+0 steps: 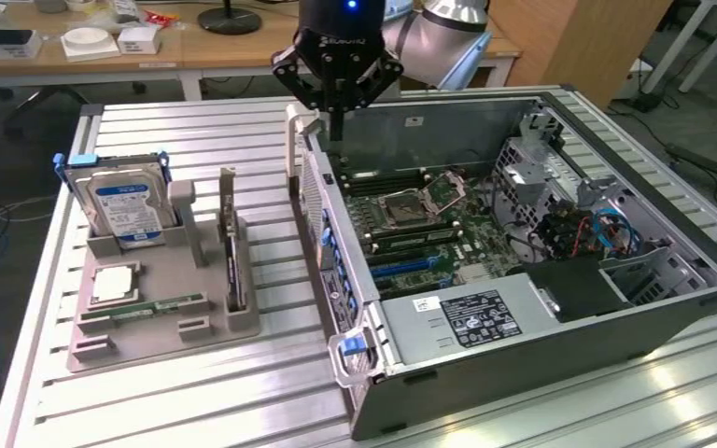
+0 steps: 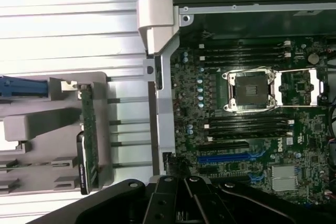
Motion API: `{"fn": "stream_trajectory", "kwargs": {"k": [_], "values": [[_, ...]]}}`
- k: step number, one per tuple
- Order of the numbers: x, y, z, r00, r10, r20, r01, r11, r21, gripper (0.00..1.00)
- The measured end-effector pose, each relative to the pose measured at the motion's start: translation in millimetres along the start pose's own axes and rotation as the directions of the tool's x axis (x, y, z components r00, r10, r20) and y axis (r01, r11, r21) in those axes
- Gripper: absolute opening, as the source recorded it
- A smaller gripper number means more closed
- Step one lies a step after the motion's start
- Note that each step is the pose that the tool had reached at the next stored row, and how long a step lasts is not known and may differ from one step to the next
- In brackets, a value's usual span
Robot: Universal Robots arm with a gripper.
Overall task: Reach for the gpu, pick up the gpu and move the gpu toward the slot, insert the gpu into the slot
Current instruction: 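Reach for the gpu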
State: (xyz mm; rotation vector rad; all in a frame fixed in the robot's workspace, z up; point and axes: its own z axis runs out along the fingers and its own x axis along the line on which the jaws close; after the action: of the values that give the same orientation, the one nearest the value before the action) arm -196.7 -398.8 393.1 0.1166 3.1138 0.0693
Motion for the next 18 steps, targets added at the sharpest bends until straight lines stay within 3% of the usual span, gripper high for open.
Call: {"fn": "stream_trajectory", "kwargs": {"k": [18], "values": [[65.6,-4.9,-1.5,1.0000,0.000,0.0001,0.000,1.0000,-0.0001,0.10]]}}
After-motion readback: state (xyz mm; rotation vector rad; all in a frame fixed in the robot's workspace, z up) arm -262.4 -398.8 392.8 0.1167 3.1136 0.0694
